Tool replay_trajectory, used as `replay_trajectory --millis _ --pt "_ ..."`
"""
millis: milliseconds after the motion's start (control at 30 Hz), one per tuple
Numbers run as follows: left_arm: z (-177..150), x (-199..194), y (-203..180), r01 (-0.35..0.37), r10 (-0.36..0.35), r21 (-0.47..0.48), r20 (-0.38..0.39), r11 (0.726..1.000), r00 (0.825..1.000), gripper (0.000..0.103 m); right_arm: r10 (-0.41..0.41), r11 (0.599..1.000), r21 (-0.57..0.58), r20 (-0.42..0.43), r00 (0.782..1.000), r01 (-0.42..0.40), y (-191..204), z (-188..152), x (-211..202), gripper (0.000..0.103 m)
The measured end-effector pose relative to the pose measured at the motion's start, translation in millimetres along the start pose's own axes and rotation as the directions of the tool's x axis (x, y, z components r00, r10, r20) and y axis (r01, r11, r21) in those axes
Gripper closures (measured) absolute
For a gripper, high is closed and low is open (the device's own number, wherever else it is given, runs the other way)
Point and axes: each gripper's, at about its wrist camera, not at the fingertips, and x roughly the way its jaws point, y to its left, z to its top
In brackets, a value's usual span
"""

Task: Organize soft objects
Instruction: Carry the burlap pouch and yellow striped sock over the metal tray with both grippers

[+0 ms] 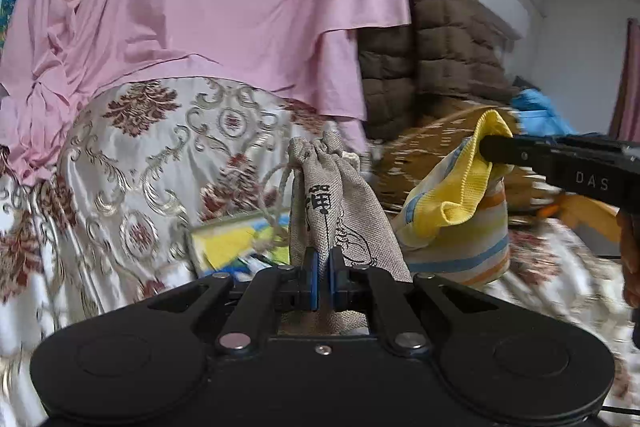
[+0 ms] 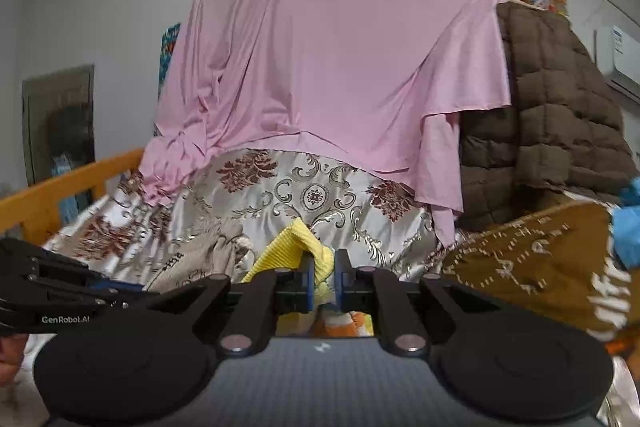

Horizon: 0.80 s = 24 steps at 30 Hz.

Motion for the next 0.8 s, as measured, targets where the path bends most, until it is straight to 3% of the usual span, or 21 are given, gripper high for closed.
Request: replay_trajectory --millis 233,433,567,800 --pt "3 106 40 -0.036 0.035 -0.009 -0.067 0.999 0.997 0.098 -0.014 1.0 -0.004 -0.044 0.999 0.014 -3 -4 120 0.092" --pt "-13 167 65 -0.059 0.052 -0.039 -0.158 0.998 0.986 0.098 -0.008 1.0 0.024 -0.136 0.991 0.011 -4 -24 200 0.092" --pt "-26 187 74 -0.07 0.061 -0.032 -0.217 0.997 0.974 0.098 0.012 0.999 0.038 -0.199 0.98 -0.005 -1 -40 227 0.092" --pt "-34 196 75 -0.076 0.071 -0.013 -0.238 0.997 0.969 0.095 0.04 0.998 0.058 -0.271 0.962 -0.025 0 -58 247 0.092"
